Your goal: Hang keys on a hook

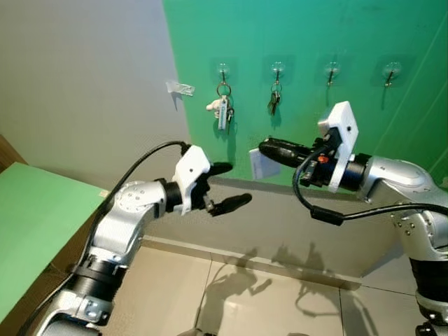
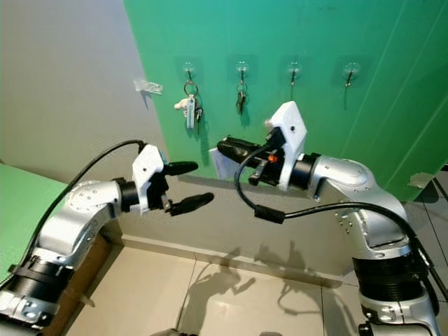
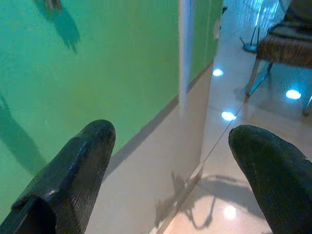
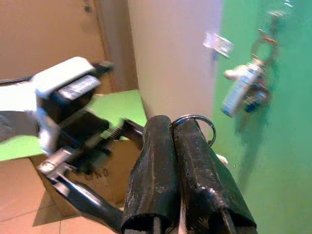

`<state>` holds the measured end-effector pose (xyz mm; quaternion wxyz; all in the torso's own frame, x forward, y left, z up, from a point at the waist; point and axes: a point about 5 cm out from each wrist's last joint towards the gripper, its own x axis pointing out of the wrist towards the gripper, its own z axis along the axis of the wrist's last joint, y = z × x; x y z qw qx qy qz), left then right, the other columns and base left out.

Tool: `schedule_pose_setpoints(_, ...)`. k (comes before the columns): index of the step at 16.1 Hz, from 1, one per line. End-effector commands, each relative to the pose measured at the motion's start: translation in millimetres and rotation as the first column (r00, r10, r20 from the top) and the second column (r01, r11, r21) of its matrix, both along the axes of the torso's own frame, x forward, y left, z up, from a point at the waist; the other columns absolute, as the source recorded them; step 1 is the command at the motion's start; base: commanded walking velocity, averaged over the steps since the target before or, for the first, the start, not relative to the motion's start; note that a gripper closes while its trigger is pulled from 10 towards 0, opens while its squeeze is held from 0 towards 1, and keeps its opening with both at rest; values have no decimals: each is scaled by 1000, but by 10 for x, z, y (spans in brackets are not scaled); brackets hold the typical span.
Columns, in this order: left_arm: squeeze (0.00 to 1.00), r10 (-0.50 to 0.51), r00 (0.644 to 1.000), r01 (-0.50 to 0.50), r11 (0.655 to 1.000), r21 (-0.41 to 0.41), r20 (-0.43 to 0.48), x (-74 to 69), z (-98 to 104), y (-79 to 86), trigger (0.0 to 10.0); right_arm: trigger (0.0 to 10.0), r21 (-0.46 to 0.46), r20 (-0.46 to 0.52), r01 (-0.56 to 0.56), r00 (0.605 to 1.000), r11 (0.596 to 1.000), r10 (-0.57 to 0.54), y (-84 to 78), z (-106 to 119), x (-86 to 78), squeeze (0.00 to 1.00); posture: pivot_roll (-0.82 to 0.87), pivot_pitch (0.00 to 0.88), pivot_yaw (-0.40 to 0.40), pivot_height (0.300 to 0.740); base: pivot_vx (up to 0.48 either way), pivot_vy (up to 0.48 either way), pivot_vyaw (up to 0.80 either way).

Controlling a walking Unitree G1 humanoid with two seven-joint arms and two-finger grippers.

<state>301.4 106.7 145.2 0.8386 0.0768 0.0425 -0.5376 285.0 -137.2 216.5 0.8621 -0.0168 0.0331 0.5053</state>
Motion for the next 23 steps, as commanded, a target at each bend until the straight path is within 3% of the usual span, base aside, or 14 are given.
schedule_pose_setpoints(1, 0, 5, 999, -4, 1000, -24, 38, 40, 136, -13, 10000, 10000, 12, 13, -49, 999, 999, 48, 94, 55, -53, 0, -251, 0, 110, 740, 0, 0, 0)
schedule_pose_setpoints(7, 0, 7, 998, -4, 998, -56, 54, 94, 193, -179, 10000, 10000, 51, 6, -101, 995, 994, 101, 261, 74, -146, 0, -254, 0, 112, 740, 0, 0, 0)
schedule_pose_setpoints(15, 0, 26, 999, -23, 997, -70, 36, 101, 234, -147, 10000, 10000, 39, -10, -98, 995, 994, 99, 279, 37, -172, 0, -250, 0, 114, 740, 0, 0, 0)
schedule_pose_setpoints(16, 0, 29, 999, -26, 997, -75, 35, 104, 243, -147, 0, 10000, 39, -10, -98, 995, 994, 98, 280, 35, -171, 0, -248, 0, 113, 740, 0, 0, 0)
schedule_pose_setpoints(20, 0, 24, 1000, -26, 987, -161, -14, 110, 321, -137, 0, 10000, 37, -12, -87, 996, 995, 88, 272, 26, -160, 0, -248, 0, 113, 740, 0, 0, 0)
schedule_pose_setpoints(21, 0, -40, 998, 29, 973, -230, -44, 47, 381, -153, 0, 10000, 36, -12, -86, 996, 996, 87, 272, 24, -164, 0, -248, 0, 113, 740, 0, 0, 0)
schedule_pose_setpoints(23, 0, -32, 999, 24, 975, -221, -33, 47, 382, -148, 0, 10000, 37, -13, -84, 996, 996, 85, 269, 24, -162, 0, -248, 0, 113, 740, 0, 0, 0)
